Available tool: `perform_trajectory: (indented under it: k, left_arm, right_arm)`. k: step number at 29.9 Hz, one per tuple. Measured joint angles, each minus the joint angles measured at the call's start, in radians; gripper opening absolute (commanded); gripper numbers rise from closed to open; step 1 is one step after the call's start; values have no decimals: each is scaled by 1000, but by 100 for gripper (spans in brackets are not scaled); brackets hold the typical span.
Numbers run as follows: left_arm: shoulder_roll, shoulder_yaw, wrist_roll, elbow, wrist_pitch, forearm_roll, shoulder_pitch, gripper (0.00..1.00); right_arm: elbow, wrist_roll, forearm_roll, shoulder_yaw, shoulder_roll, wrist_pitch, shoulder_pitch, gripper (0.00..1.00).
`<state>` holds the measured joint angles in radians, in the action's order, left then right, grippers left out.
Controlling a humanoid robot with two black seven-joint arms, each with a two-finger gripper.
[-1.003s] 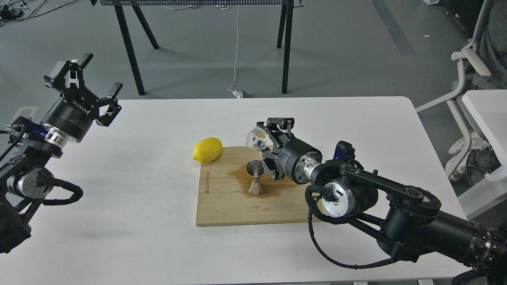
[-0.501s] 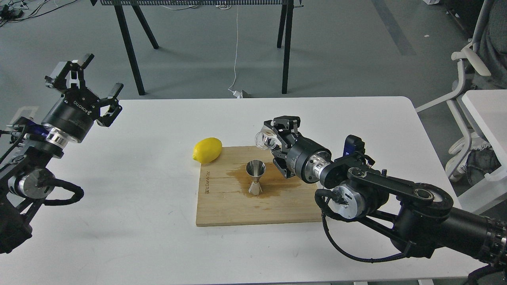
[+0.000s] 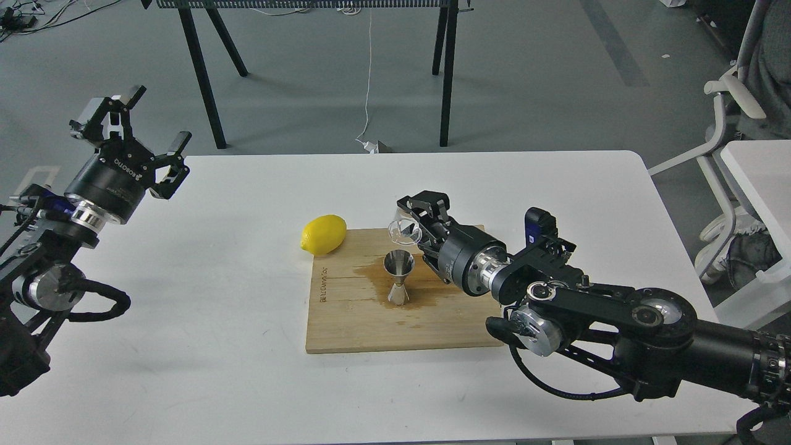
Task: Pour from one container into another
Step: 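Tilt the glass with the right gripper to pour into the jigger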
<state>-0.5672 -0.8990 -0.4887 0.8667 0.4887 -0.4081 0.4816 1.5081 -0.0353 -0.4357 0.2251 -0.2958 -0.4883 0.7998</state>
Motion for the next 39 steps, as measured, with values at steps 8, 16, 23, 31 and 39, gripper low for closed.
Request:
perform_trajectory:
  k: [8, 16, 23, 31, 39]
  left_arm:
    - [0, 0, 0, -1, 0, 0, -1, 95]
    - [1, 0, 0, -1, 0, 1, -3, 95]
    - [1, 0, 0, 0, 0, 1, -4, 95]
    - [1, 0, 0, 0, 0, 0, -5, 95]
    - [1, 0, 0, -2, 0, 1, -6, 95]
  right_arm:
    - [1, 1, -70, -41, -21, 0, 4, 51]
    - [-1, 3, -80, -53, -24, 0, 4, 51]
    - [-9, 6, -99, -54, -15, 0, 9, 51]
    - [-15, 7, -105, -85, -14, 0, 39, 51]
    - [-28, 8, -134, -107, -13, 0, 54, 51]
